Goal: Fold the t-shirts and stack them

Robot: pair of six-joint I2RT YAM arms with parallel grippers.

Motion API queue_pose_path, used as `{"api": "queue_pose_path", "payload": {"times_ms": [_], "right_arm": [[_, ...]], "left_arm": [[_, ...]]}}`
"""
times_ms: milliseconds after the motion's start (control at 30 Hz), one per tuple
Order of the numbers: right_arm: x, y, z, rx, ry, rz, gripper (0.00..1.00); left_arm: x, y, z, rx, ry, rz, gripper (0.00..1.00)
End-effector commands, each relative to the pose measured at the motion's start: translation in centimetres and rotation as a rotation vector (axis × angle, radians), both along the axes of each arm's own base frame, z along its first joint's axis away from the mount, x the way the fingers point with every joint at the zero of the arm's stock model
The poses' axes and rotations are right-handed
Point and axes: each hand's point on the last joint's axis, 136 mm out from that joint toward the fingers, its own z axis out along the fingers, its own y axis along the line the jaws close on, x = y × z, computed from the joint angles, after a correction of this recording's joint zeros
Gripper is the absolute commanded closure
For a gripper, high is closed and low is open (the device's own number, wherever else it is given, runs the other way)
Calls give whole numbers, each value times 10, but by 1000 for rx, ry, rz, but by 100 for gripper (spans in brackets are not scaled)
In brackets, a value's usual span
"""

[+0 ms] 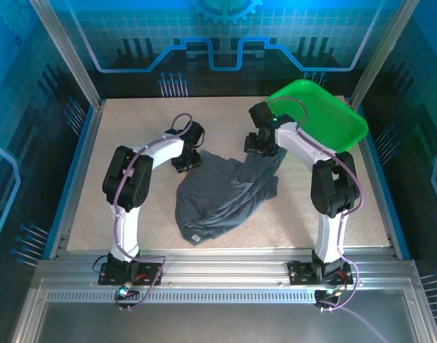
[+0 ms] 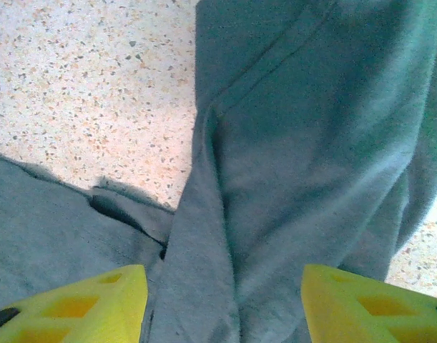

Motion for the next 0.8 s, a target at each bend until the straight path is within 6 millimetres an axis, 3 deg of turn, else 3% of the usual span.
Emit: {"api": "queue_pose_path", "payload": {"times_ms": [0,67,300,367,467,500,567,600,700,767], "right_arm": [[-7,-11,5,16,19,-17,41],[-6,-11,6,20,20,-21,41],[2,-10,8,20,18,-38,42],[5,-9,6,17,25,-44,43],[10,-8,5,13,36,-55,45],[11,-8,6,15,33,-57,45],[11,-9,7,13,31,-61,45],[12,-10,7,11,30,-62,44],[9,-8,13,25,29,-52,43],[5,-6,18,36,27,-39,41]], "left_arm": [[-15,-37,-37,-89,66,-59,91],[-14,-27,-33,-62,62,-48,100],[16,61,16,-95,-86,163,100],[25,75,28,-115,-114,176,100],[43,57,49,-226,-186,81,100],[45,46,55,-240,-204,22,93],[46,20,61,-232,-226,-122,57],[45,9,61,-206,-225,-189,49],[39,-15,45,-141,-191,-306,39],[39,-19,34,-91,-180,-330,37]]}}
